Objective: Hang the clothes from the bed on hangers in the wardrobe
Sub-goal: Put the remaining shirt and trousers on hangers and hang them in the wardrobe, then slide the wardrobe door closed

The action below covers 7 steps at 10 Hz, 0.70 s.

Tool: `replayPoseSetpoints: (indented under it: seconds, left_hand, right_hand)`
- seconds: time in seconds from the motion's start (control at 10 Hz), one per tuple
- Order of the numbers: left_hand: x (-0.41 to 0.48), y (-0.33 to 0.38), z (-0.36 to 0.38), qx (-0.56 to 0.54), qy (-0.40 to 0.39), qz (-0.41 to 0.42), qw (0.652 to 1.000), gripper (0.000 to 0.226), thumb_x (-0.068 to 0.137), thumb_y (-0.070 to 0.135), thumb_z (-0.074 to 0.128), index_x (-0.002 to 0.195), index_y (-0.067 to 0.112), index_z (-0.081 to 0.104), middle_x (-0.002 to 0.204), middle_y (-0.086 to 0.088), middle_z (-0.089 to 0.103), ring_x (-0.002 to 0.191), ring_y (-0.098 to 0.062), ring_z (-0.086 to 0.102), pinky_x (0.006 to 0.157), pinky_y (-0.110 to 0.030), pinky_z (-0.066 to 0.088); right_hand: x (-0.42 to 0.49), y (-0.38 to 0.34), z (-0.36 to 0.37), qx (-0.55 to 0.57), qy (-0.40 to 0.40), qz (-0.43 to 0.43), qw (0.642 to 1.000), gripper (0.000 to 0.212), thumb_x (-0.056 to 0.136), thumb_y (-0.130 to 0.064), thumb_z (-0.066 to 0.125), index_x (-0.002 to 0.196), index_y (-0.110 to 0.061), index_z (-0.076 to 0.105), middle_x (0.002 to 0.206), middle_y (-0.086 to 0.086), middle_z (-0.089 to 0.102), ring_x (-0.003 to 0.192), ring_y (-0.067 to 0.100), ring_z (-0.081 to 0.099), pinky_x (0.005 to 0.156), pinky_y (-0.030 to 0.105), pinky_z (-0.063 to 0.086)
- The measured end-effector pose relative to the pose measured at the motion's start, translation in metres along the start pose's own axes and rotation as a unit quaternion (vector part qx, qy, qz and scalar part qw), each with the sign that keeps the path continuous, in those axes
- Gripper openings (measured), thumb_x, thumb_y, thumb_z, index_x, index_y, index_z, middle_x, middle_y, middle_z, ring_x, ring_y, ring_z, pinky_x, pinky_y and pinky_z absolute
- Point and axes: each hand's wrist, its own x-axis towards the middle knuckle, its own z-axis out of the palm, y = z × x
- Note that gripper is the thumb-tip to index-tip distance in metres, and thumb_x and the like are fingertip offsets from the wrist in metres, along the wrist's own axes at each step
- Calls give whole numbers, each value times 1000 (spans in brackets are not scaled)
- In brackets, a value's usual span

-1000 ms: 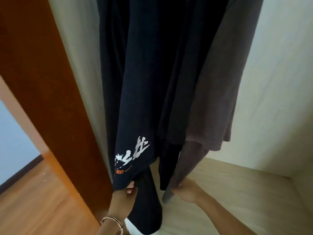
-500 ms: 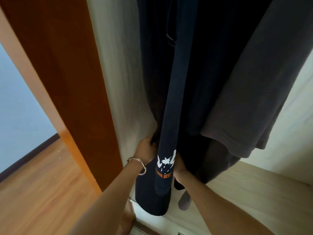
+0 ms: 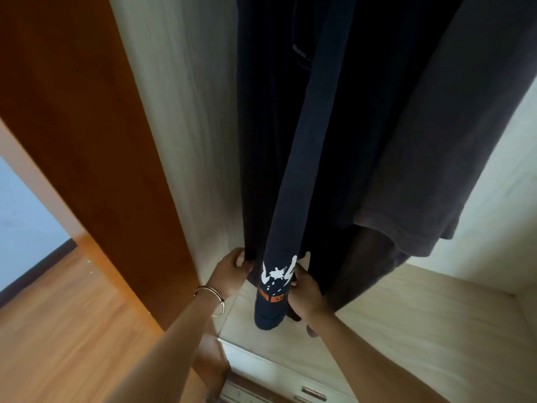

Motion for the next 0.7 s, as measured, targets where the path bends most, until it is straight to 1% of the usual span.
replayPoseSetpoints:
  seconds: [0.1, 0.2, 0.3, 0.4, 0.5, 0.6, 0.7]
  left_hand:
    - [-8, -27, 18, 5, -31, -45, 998, 35, 90, 12, 49, 125, 10, 50, 112, -3, 58, 96, -20, 54, 78, -25, 41]
    - [-31, -49, 39, 47, -87, -73, 992, 43, 90, 13, 50, 132, 8, 44, 129, -11, 56, 114, -26, 56, 88, -25, 43]
    - [-58, -66, 57, 97, -127, -75, 984, 42, 92, 15, 49, 133, 8, 43, 132, -9, 56, 122, -24, 52, 100, -26, 39]
    - [-82, -81, 76, 97, -137, -96, 981, 37, 91, 11, 48, 128, 5, 48, 130, -13, 57, 121, -25, 53, 103, -28, 39]
    - [-111, -85, 110, 110, -162, -111, 974, 31, 91, 7, 48, 121, 0, 53, 125, -16, 60, 116, -26, 56, 99, -26, 39]
    - [-150, -81, 158, 122, -213, -112, 963, 28, 91, 11, 49, 118, 4, 56, 120, -12, 61, 111, -23, 57, 96, -27, 40]
    - [-192, -76, 208, 128, -263, -109, 950, 29, 92, 17, 48, 117, 5, 57, 110, -5, 61, 108, -19, 57, 95, -26, 39]
  right_hand:
    - [-13, 16, -15, 11, -67, 8, 998, 33, 89, -11, 53, 121, -14, 51, 111, 6, 61, 103, 22, 59, 92, 33, 47]
    - [-35, 35, -24, 58, -60, 10, 996, 34, 86, -8, 56, 116, -24, 50, 111, 7, 63, 102, 21, 60, 91, 27, 47]
    - [-70, 73, -47, 41, -63, 76, 994, 27, 86, -8, 59, 106, -27, 54, 95, -2, 57, 86, 13, 57, 74, 12, 41]
    - [-107, 124, -75, 22, -74, 148, 986, 23, 87, -12, 60, 105, -24, 55, 104, -1, 54, 86, 15, 55, 71, 13, 38]
    - [-153, 180, -111, -9, -90, 219, 972, 17, 86, -18, 60, 99, -26, 52, 99, -3, 55, 90, 14, 54, 60, 5, 38]
    - [-203, 234, -145, 6, -69, 269, 961, 13, 84, -16, 62, 91, -26, 58, 101, 0, 57, 104, 20, 59, 72, 12, 40]
    - [-262, 268, -179, -4, -79, 310, 948, 11, 85, -10, 59, 88, -19, 64, 88, -3, 58, 85, 11, 56, 64, 12, 45]
